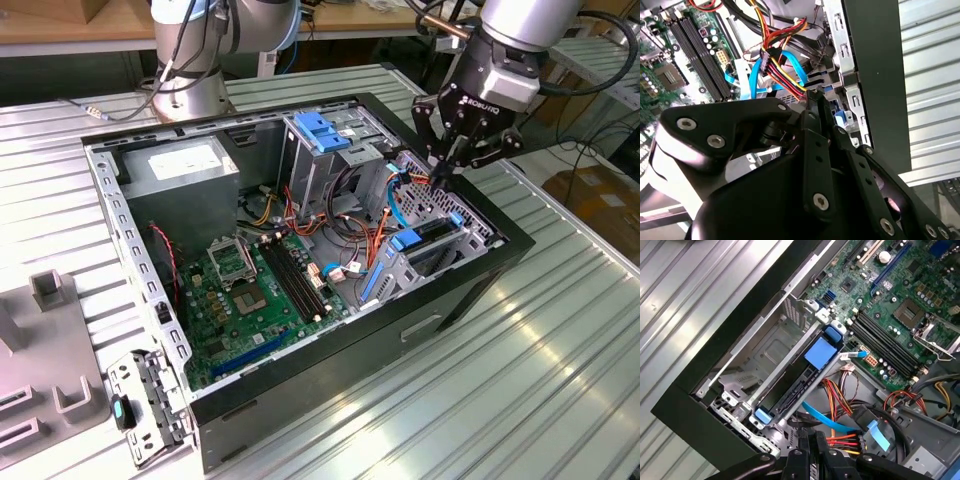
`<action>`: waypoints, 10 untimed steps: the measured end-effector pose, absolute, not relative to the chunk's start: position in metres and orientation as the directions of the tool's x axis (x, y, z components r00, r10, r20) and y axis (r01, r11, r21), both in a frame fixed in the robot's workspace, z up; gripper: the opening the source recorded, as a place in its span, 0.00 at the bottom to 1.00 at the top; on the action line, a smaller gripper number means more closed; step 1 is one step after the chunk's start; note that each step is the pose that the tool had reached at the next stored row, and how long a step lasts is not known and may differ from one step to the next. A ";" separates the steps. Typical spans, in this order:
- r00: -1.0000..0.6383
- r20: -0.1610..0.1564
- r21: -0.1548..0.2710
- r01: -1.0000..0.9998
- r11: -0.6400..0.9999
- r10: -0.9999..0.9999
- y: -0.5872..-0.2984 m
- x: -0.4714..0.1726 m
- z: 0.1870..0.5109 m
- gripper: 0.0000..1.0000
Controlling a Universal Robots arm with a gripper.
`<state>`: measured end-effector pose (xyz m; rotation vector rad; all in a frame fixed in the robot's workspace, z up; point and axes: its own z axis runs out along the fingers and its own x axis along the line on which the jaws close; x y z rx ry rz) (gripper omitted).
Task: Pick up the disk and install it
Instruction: 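Insert the first disk wire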
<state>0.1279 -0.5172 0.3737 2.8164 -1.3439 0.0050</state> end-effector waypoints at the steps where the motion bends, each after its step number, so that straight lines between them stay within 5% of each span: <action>1: 0.619 0.012 0.018 -0.785 -0.619 -0.785 -0.517 0.128 0.373 0.17; 10: 0.548 0.012 0.017 -0.837 -0.547 -0.837 -0.517 0.125 0.372 0.17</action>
